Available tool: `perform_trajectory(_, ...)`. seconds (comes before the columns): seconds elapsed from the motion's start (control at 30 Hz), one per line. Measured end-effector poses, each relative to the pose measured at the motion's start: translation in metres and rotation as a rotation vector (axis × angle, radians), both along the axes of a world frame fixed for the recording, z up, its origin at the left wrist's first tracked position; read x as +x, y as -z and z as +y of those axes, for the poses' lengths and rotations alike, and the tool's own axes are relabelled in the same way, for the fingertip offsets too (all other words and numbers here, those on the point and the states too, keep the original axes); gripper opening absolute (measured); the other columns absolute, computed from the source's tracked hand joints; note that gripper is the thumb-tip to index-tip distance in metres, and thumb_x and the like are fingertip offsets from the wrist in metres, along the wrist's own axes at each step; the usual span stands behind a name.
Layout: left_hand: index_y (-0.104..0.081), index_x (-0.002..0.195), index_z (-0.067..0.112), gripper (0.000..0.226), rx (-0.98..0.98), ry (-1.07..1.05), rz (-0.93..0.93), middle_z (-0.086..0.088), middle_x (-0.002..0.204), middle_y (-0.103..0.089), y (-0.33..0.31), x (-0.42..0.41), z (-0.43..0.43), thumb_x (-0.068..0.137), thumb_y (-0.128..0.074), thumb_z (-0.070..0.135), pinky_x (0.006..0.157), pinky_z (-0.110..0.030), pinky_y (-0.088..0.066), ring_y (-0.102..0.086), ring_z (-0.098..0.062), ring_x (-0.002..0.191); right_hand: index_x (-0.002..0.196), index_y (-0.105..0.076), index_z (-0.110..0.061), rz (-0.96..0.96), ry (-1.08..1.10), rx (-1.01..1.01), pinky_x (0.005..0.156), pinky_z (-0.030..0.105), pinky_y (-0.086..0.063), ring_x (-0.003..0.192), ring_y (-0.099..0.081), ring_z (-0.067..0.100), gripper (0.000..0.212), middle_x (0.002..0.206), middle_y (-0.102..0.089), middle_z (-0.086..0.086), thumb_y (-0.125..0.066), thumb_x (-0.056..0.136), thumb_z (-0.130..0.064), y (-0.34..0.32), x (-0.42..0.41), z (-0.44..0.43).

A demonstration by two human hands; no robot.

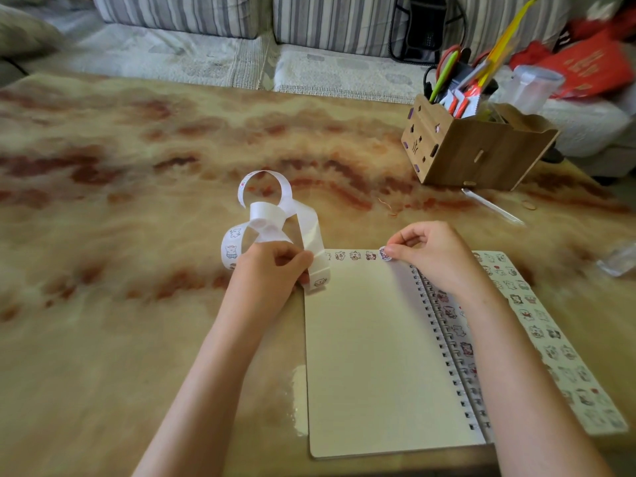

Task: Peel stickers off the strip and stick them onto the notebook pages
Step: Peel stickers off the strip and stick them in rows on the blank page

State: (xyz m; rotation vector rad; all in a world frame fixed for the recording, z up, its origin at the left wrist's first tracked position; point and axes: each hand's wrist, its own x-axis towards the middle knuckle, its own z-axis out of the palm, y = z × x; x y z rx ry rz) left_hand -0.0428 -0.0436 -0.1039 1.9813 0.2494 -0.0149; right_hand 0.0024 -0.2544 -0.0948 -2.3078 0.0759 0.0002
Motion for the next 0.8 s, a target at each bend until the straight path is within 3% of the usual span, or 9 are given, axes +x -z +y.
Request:
perform_trajectory(0.13,-0.072,0.075,0.016,0.021,0.002,0.004,-0.001,0.006,0.071,-0.072,-0.0006,-0.0014,-0.0009,0.089,-0.059,0.026,0.067,-0.024,-0.045,-0.067,-0.024,0.077,0.074,-0.071,-0.021,0.002,0.010,-0.017,0.081,0.035,-0.048,0.085,-0.062,0.017,0.006,0.085,-0.069,0.001,-0.075,0.079,-0.021,0.0011,0.0003,0.0006)
perform_trajectory(0.3,-0.072,0.075,0.017,0.021,0.011,0.006,-0.005,0.007,0.071,-0.072,-0.0002,-0.0011,-0.0008,0.089,-0.060,0.026,0.066,-0.023,-0.045,-0.063,-0.013,0.069,0.073,-0.070,-0.022,-0.006,0.008,-0.047,0.079,0.036,-0.048,0.083,-0.061,0.016,0.007,0.084,-0.069,0.001,-0.075,0.079,-0.022,0.0019,0.0007,0.0005)
perform_trajectory(0.8,-0.071,0.075,0.017,0.020,0.032,0.014,-0.013,0.008,0.071,-0.072,-0.0004,-0.0005,-0.0003,0.089,-0.060,0.026,0.075,-0.032,-0.051,-0.067,-0.022,0.079,0.076,-0.068,-0.024,-0.043,0.011,-0.118,0.075,0.034,-0.047,0.078,-0.060,0.012,0.008,0.076,-0.063,-0.007,-0.076,0.077,-0.023,0.0060,-0.0006,0.0016)
